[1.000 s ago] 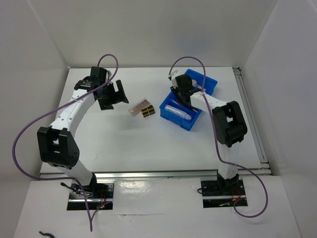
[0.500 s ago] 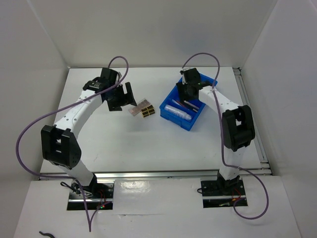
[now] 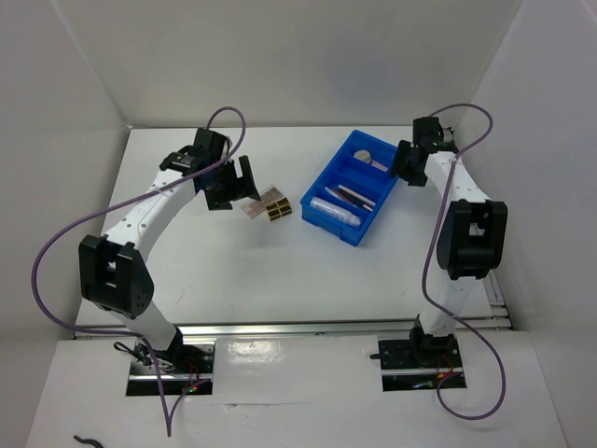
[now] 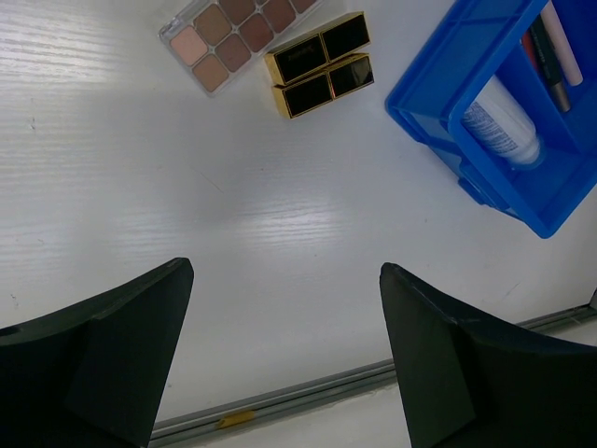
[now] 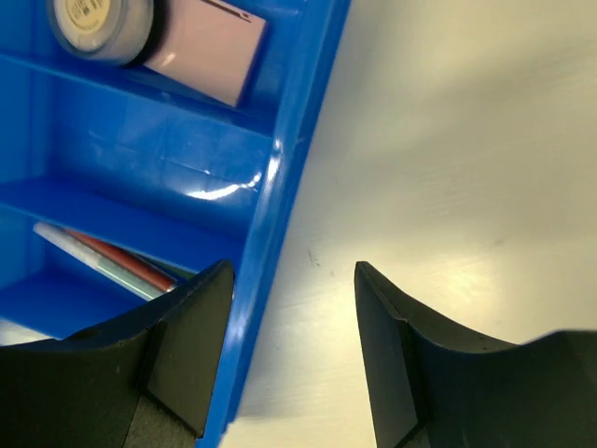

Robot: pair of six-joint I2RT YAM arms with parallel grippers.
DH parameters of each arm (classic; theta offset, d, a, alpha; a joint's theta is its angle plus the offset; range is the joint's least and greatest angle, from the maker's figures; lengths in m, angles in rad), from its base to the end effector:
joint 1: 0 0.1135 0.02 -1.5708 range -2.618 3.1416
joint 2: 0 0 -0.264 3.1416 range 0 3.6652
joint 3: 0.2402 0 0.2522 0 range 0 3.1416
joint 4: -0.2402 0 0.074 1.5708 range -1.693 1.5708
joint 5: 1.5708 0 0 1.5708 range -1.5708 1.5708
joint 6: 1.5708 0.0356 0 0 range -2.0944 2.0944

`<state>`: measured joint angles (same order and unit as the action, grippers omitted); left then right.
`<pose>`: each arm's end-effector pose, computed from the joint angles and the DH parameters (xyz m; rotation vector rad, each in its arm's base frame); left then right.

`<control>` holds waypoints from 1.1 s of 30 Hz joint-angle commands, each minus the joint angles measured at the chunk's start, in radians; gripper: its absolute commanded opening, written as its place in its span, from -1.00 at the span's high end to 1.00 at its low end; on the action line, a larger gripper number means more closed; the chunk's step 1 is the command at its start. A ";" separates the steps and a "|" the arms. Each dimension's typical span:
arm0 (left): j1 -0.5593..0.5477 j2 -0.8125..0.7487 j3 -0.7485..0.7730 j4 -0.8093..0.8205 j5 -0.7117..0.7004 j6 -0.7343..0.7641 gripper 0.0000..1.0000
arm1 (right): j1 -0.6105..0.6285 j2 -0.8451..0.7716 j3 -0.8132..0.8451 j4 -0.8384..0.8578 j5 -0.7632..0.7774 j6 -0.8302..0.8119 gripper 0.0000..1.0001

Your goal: Organize the makeup

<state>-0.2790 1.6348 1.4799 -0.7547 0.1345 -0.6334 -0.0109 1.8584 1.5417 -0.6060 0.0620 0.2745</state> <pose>0.3402 -0.1024 0.3122 -0.3919 2.5231 -0.5403 0.4124 -0.0067 0.2601 0.3800 2.4621 0.0334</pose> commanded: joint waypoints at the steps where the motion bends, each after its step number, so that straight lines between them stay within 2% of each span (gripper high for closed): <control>1: 0.003 -0.026 0.051 0.009 -0.013 -0.006 -0.90 | -0.015 0.051 0.077 0.000 -0.146 0.068 -0.24; 7: 0.003 -0.044 0.051 -0.009 -0.033 0.003 -0.90 | -0.029 0.131 0.100 0.047 -0.218 0.100 -0.16; 11: 0.003 -0.044 0.060 -0.009 -0.033 0.003 -0.90 | -0.029 0.140 0.060 0.057 -0.240 0.123 0.25; 12: 0.003 -0.044 0.060 -0.009 -0.033 0.012 -0.90 | -0.029 0.127 0.042 0.057 -0.240 0.123 0.44; 16: 0.003 -0.044 0.078 -0.009 -0.033 0.012 -0.90 | -0.018 0.023 -0.076 0.078 -0.214 0.132 0.80; 22: -0.006 -0.017 0.098 -0.009 -0.024 0.012 -0.90 | 0.038 -0.120 -0.224 0.055 -0.194 0.173 0.95; 26: -0.006 0.003 0.099 -0.009 -0.013 0.012 -0.90 | 0.080 -0.235 -0.349 0.046 -0.205 0.225 0.95; 33: -0.028 0.063 0.138 -0.043 -0.024 0.012 -0.90 | 0.155 -0.306 -0.396 0.017 -0.188 0.259 0.95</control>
<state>-0.2996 1.6623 1.5719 -0.7761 0.1089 -0.6315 0.1150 1.6268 1.1461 -0.5701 -0.1207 0.4915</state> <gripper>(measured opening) 0.952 0.168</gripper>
